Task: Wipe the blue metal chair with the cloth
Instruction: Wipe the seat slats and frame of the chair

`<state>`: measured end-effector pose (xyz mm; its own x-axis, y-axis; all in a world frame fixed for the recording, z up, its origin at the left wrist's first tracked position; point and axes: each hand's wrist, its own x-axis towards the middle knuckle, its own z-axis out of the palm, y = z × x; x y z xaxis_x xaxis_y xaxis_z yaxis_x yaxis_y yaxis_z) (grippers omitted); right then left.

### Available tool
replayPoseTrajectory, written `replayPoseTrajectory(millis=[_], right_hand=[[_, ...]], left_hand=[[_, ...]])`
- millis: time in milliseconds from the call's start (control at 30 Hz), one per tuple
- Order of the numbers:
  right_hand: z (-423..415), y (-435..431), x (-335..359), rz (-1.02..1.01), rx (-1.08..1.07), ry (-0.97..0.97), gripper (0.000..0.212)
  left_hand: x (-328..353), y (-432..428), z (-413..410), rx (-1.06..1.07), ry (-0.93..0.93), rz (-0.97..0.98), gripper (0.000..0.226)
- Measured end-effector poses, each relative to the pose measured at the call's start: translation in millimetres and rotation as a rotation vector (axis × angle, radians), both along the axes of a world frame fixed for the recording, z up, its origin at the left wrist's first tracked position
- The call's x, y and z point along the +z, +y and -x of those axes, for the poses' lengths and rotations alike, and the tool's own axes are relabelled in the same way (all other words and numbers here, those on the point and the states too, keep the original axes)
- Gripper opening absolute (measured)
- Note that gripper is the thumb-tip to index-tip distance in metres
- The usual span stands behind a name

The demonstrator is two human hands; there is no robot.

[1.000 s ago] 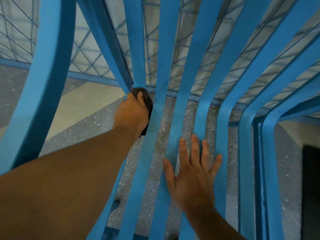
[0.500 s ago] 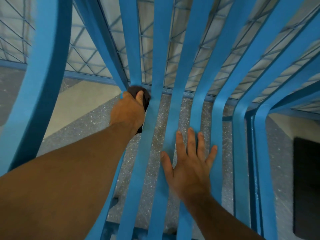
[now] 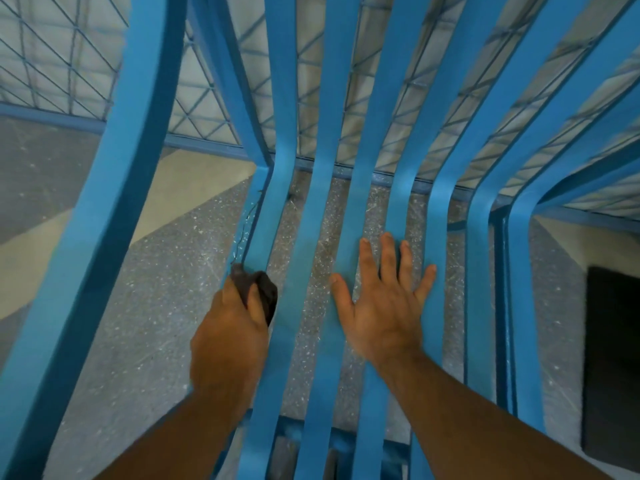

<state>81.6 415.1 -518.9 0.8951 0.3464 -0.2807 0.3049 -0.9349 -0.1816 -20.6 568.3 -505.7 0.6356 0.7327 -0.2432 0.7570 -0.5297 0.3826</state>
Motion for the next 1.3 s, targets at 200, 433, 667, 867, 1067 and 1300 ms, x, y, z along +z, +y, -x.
replayPoseTrajectory(millis=[200, 433, 667, 867, 1067, 1300], right_hand=[[3, 1, 2, 0.023, -0.004, 0.004, 0.075], [13, -11, 24, 0.001, 0.062, 0.154, 0.074], [100, 0, 61, -0.241, 0.24, 0.207, 0.059], [157, 25, 82, -0.59, -0.007, 0.544, 0.057], [187, 35, 107, -0.918, -0.243, 0.774, 0.028], [201, 18, 139, -0.904, -0.326, 0.66, 0.015]], left_hand=[[9, -13, 45, -0.153, 0.059, -0.041, 0.069], [15, -18, 71, -0.122, -0.027, 0.039, 0.069], [41, -17, 90, 0.197, -0.18, 0.214, 0.028], [73, -14, 118, 0.039, -0.234, 0.406, 0.018], [105, -10, 146, 0.215, -0.266, 0.857, 0.024], [135, -20, 168, 0.633, -0.393, 1.406, 0.037]])
